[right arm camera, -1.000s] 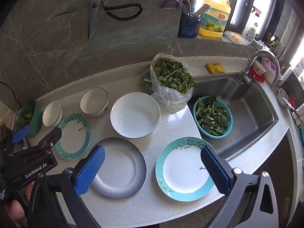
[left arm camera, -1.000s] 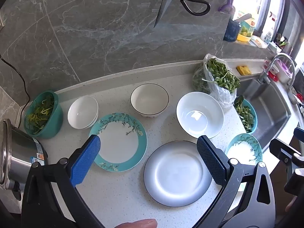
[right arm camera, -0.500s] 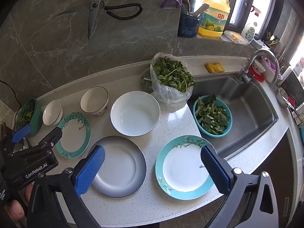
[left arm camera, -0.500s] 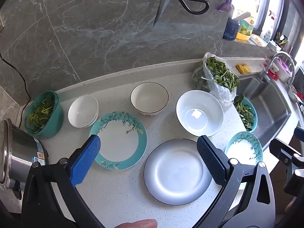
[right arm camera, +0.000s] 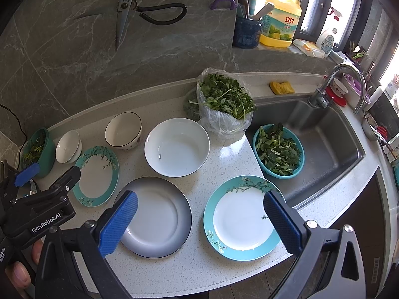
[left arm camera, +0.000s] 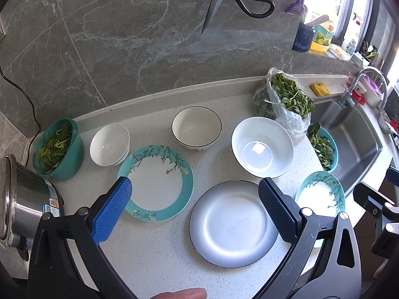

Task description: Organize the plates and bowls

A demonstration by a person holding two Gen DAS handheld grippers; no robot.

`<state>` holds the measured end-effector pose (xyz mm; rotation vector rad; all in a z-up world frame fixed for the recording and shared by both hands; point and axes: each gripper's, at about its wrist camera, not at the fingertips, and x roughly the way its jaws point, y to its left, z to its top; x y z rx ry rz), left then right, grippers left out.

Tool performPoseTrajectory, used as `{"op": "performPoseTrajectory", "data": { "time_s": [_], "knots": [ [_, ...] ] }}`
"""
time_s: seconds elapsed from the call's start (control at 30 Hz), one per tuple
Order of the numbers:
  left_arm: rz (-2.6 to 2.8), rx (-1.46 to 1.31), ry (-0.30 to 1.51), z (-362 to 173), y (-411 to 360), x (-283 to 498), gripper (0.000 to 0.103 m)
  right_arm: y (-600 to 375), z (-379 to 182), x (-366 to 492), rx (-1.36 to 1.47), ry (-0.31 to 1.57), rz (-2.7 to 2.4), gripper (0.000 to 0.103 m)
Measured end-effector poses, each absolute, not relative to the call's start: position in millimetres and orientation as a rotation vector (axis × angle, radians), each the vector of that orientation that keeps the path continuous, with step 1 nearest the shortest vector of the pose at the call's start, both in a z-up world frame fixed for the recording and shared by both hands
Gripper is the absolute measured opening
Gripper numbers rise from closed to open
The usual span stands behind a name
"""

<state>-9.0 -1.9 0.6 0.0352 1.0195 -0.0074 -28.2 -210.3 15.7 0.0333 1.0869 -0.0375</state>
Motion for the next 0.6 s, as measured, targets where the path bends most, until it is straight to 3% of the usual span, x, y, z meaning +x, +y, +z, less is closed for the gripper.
{"op": "performPoseTrajectory", "data": {
  "time_s": [0.6],
  "knots": [
    [-0.006, 0.039, 1.024, -1.4, -2.9, -12.7, 0.103, -210.2, 15.7, -29.5, 0.032, 1.089, -0.040, 0.103]
  ]
}}
